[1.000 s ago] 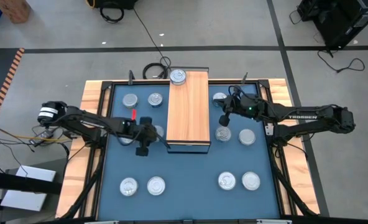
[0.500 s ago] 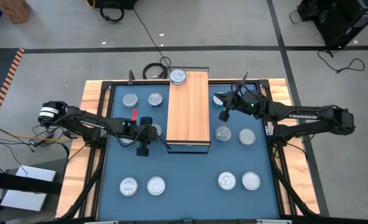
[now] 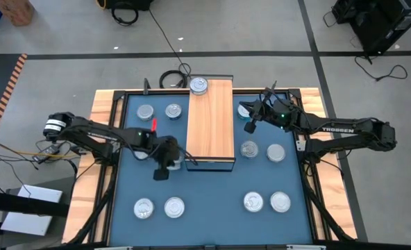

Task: Stack canned seafood by type on shelf
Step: Put the yellow-blue tuna can on the shelf

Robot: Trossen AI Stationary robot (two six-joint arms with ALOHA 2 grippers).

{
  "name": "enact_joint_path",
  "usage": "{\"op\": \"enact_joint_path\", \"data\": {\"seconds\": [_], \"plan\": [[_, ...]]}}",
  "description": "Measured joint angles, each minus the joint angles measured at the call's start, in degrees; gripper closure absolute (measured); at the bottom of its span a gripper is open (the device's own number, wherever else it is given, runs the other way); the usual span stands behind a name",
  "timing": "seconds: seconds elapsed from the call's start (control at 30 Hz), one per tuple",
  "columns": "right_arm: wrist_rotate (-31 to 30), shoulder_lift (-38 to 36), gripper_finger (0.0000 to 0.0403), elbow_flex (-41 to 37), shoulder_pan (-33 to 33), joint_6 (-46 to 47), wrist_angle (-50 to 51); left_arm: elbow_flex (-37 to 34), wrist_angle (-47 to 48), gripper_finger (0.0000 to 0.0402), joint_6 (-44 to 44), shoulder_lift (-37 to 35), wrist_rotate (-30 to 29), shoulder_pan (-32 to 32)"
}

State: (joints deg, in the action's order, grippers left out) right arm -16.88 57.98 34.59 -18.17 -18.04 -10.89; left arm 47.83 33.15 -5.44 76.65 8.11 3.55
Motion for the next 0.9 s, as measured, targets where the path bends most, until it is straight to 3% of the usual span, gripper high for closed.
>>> {"op": "enact_joint_path", "data": {"seconds": [0.43,0.9], "plan": [[0.0,0.0,0.0396,0.0,0.0,0.7,0.0,2.3,2.7,0.0401,-7.0,-0.1,21.0,2.1],[0.1,0.0,0.0395,0.0,0.3,1.6,0.1,2.4,-2.3,0.0401,-7.1,4.2,23.8,4.7]]}}
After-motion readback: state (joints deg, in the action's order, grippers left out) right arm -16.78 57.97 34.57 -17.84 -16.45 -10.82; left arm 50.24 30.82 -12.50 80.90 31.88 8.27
